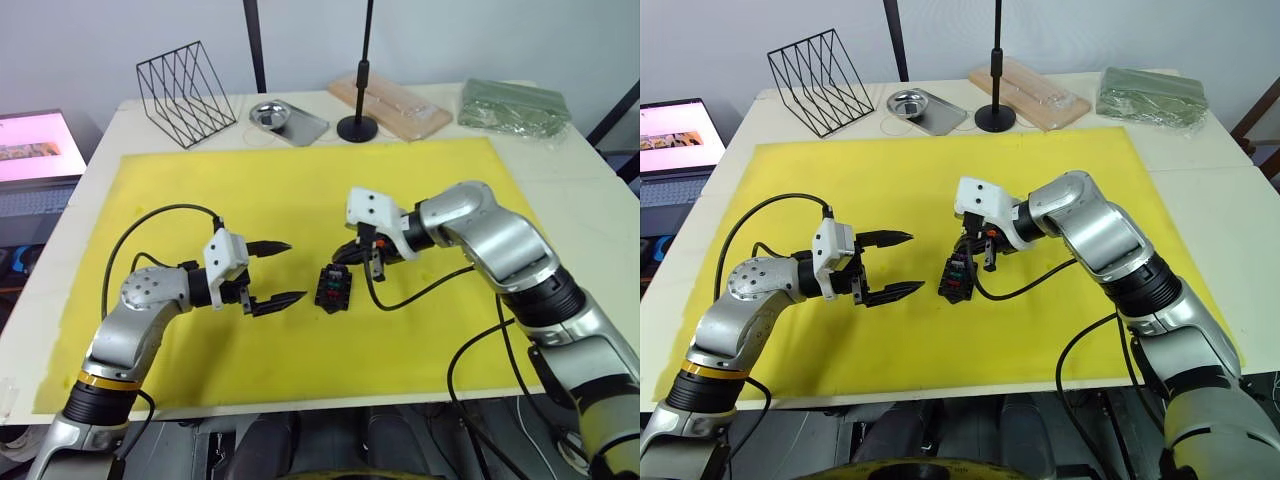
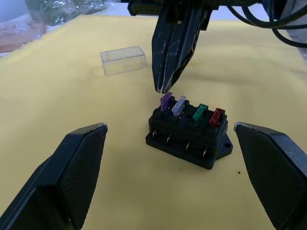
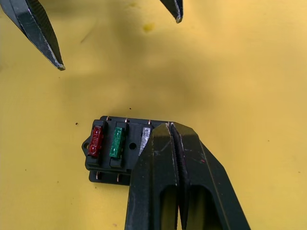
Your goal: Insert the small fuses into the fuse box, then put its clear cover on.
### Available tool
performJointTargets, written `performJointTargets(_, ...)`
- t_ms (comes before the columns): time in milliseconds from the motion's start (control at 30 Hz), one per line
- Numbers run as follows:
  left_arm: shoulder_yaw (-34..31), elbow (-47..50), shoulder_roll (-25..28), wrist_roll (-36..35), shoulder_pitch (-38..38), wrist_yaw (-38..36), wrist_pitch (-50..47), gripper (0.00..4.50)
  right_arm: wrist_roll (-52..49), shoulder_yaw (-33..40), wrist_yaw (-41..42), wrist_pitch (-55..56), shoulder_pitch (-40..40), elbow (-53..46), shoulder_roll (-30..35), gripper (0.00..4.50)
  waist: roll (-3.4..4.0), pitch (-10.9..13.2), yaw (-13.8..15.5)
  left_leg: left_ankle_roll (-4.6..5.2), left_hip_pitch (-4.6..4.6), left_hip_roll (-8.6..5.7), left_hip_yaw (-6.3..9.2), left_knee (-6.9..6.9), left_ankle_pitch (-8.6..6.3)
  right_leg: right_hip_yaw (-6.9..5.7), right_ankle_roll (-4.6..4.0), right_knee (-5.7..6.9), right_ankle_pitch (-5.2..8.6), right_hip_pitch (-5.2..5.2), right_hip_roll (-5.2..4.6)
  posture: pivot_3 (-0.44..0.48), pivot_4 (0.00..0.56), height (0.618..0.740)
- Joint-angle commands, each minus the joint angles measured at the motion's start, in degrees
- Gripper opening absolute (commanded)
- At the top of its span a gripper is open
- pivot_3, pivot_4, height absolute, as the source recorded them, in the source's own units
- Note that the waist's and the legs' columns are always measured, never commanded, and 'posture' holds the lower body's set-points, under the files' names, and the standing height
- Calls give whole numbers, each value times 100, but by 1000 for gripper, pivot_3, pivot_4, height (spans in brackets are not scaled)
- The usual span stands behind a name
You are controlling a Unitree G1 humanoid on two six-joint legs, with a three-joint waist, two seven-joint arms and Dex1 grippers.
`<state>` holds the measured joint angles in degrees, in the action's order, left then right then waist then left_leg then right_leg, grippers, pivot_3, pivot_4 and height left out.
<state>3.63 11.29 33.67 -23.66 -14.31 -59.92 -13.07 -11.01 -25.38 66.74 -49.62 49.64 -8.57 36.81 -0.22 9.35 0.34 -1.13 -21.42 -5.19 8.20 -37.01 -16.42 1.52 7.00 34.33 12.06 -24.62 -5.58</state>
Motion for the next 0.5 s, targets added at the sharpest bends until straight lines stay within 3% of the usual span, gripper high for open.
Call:
performJointTargets(33,-82,86,51,-18,-43,-13,56,4500,-25,46,-46,107,18,-10,-61,25,0,0,0,0,0,0,0,0,0,0,0,0,0,0,0,0,150,740)
performJointTargets(500,-80,66,52,-2,-28,-4,83,4500,29,-85,-52,139,-174,153,-34,25,0,0,-1,0,0,0,0,0,0,0,0,0,0,0,0,0,150,740)
